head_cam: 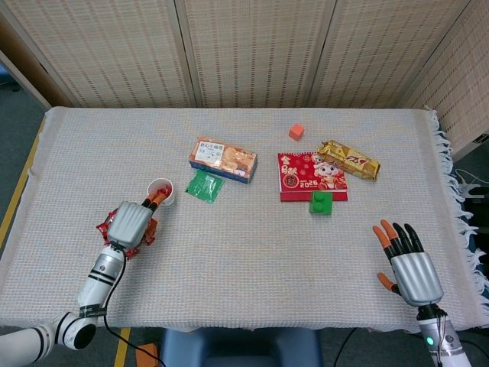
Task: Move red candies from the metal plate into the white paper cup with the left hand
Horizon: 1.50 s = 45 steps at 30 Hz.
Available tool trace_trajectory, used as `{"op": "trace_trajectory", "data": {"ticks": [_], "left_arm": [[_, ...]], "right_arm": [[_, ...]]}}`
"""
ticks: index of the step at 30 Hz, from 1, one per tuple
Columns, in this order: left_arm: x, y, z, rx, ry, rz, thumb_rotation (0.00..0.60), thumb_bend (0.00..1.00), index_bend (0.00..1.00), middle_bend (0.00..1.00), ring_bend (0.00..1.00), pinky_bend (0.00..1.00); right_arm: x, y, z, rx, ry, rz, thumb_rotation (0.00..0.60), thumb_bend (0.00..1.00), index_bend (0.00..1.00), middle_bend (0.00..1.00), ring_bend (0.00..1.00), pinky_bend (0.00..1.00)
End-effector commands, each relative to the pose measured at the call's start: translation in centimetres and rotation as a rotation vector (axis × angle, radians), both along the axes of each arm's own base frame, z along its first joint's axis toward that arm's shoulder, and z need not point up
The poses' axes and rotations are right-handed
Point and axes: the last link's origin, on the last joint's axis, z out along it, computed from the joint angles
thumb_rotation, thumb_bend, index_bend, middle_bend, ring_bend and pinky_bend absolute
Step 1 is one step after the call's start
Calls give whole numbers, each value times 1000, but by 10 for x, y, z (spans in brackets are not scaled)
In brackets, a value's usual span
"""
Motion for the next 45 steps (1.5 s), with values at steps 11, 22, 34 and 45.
{"op": "trace_trajectory", "data": {"ticks": [11,22,34,45], "left_arm": [[-36,-33,-21,-82,107,55,600,396,136,167,869,1000],[-37,-17,-48,-42,201,43,600,394,158,196,876,1000],[-39,-13,-55,-44,260,47,600,394,197,211,875,1000],[-45,-15,-48,-44,302,79,600,396,214,215,875,1000]], "right_arm": [[2,5,-1,20,-1,14,600,116,0,0,0,21],[2,6,1,29,0,4,600,115,0,0,0,21],[2,7,3,22,-3,2,600,116,0,0,0,21],[1,6,3,25,-1,-3,600,116,0,0,0,21]]}}
